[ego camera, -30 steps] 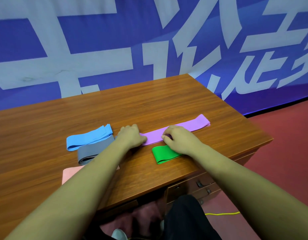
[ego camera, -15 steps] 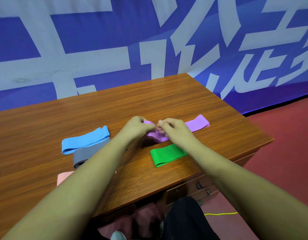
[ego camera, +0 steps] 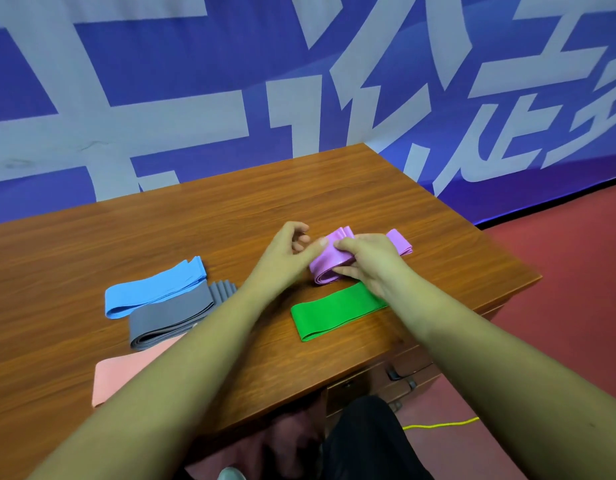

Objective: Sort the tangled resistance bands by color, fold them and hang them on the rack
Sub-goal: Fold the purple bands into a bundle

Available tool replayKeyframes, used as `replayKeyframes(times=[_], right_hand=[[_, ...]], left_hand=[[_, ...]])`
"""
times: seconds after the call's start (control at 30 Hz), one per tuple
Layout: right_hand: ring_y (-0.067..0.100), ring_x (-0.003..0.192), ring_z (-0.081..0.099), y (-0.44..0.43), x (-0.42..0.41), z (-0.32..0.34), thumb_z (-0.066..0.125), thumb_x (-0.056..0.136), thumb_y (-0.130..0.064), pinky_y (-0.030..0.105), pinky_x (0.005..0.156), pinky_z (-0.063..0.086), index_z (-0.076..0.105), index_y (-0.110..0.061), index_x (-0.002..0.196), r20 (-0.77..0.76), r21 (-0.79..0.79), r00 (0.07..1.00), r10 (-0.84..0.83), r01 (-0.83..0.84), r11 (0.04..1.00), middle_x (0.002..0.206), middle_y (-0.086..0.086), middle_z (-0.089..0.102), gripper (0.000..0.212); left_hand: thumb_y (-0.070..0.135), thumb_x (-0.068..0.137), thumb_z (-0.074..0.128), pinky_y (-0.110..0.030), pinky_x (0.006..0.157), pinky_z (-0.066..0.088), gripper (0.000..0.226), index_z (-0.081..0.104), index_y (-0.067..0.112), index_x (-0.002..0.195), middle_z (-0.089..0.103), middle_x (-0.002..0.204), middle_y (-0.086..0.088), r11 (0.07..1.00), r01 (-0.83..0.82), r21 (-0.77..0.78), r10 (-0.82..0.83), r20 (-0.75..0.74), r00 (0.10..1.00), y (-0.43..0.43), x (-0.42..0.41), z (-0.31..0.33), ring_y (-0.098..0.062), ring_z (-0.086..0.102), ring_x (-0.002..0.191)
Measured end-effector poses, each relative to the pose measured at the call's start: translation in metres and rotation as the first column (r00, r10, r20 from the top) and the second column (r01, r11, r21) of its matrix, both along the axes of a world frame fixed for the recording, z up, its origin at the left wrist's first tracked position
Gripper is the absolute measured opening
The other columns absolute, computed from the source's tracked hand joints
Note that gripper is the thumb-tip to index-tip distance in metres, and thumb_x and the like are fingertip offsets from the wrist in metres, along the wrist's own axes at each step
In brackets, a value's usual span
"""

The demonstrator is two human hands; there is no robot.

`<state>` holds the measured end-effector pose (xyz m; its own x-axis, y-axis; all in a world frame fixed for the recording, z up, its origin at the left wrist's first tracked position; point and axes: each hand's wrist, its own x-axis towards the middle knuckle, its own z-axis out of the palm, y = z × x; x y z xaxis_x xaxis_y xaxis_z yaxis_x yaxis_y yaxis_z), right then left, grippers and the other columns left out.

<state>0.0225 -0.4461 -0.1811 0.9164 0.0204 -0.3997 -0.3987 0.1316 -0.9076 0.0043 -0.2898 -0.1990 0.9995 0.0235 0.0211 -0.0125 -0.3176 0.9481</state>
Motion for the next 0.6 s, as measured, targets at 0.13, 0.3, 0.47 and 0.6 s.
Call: replayKeyframes(times=[0.13, 0.3, 0.47, 0.6], right_hand=[[0.034, 0.095, 0.067, -0.004, 0.006, 0.018, 0.066, 0.086, -0.001, 0.039, 0.067, 0.062, 0.062, 0.005, 0.103, 0.017, 0.064, 0.999, 0.041, -0.042, 0.997, 0.102, 0.023, 0.064, 0.018], [0.033, 0.093, 0.066, -0.013, 0.011, 0.035, 0.065, 0.086, 0.001, 0.043, 0.072, 0.061, 0.062, 0.009, 0.108, 0.035, 0.120, 0.998, 0.057, -0.061, 0.991, 0.098, 0.022, 0.064, 0.024], [0.026, 0.098, 0.069, -0.038, 0.022, 0.038, 0.066, 0.087, -0.003, 0.038, 0.075, 0.061, 0.059, 0.001, 0.114, -0.021, 0.047, 0.999, 0.033, -0.032, 0.998, 0.107, 0.020, 0.068, 0.028], [0.026, 0.094, 0.070, -0.049, 0.029, 0.035, 0.066, 0.087, -0.002, 0.037, 0.068, 0.062, 0.059, 0.003, 0.114, -0.041, 0.012, 0.999, 0.022, -0.021, 1.000, 0.105, 0.017, 0.068, 0.029]], left_hand=[[0.027, 0.071, 0.086, -0.002, 0.080, 0.042, 0.084, 0.039, 0.020, 0.140, 0.052, 0.127, 0.010, 0.956, 0.208, 0.206, -0.209, -0.015, 0.978, 0.000, 0.003, -0.008, -0.001, 0.055, 0.109], [0.017, 0.079, 0.079, -0.006, 0.079, 0.045, 0.059, 0.049, 0.019, 0.129, 0.062, 0.116, 0.008, 0.975, 0.192, 0.110, -0.194, 0.009, 0.981, -0.014, 0.012, -0.013, -0.001, 0.061, 0.101], [0.027, 0.074, 0.075, -0.025, 0.092, 0.047, 0.050, 0.048, 0.032, 0.115, 0.059, 0.123, 0.008, 0.976, 0.182, 0.120, -0.188, 0.040, 0.981, -0.013, 0.020, -0.013, -0.005, 0.059, 0.110], [0.039, 0.072, 0.071, -0.034, 0.088, 0.052, 0.047, 0.048, 0.033, 0.112, 0.059, 0.115, 0.005, 0.961, 0.203, 0.186, -0.216, 0.053, 0.975, -0.014, 0.024, -0.011, -0.010, 0.060, 0.100]])
